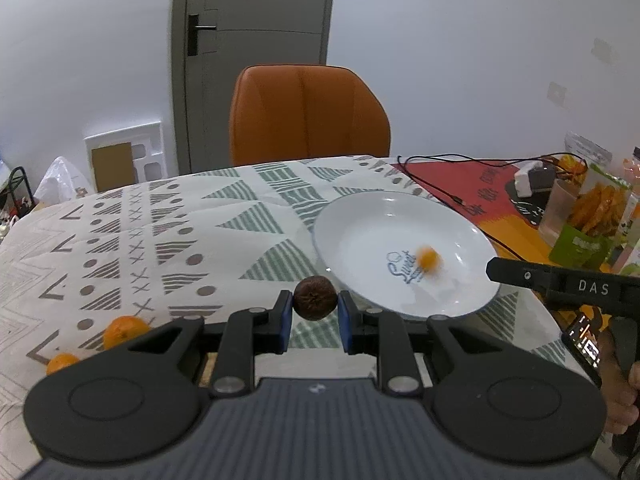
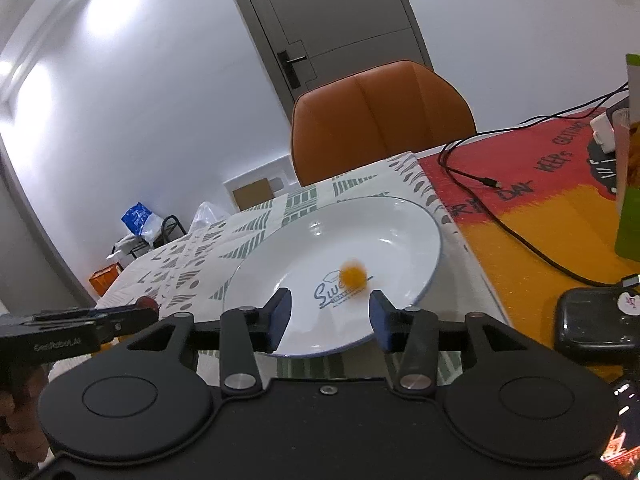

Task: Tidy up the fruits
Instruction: 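Drop the small orange into the plate with the right tool while the left tool drops the dark fruit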

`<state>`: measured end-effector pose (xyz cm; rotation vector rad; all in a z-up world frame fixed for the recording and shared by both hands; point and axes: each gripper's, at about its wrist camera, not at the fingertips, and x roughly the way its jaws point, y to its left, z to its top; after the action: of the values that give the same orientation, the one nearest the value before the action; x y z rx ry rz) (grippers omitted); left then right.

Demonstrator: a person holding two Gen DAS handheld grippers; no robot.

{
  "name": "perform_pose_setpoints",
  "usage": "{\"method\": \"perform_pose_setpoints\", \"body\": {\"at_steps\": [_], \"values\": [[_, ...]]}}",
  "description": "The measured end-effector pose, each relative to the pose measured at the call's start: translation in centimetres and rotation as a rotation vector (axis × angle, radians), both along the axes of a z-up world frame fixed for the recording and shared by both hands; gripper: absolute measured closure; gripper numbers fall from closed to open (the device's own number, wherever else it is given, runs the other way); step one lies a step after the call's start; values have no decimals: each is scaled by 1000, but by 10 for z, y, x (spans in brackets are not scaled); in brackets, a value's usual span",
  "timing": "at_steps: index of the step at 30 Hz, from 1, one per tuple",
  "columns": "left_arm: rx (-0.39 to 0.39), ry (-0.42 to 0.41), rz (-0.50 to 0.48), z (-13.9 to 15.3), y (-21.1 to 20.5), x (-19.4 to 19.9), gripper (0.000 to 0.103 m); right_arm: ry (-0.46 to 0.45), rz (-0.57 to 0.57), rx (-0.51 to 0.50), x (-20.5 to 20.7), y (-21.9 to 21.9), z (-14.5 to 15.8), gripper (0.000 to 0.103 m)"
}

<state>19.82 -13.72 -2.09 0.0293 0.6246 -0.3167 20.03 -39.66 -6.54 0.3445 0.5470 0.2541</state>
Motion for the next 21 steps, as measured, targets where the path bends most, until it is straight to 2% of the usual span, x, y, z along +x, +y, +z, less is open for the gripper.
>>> {"method": "perform_pose_setpoints", "body": {"at_steps": [9, 21], "values": [[18, -4, -29, 2, -22, 11, 80, 2, 20, -1, -8, -3, -2, 50], [27, 6, -79, -2, -49, 23, 80, 14, -2, 1, -12, -7, -9, 48]]}}
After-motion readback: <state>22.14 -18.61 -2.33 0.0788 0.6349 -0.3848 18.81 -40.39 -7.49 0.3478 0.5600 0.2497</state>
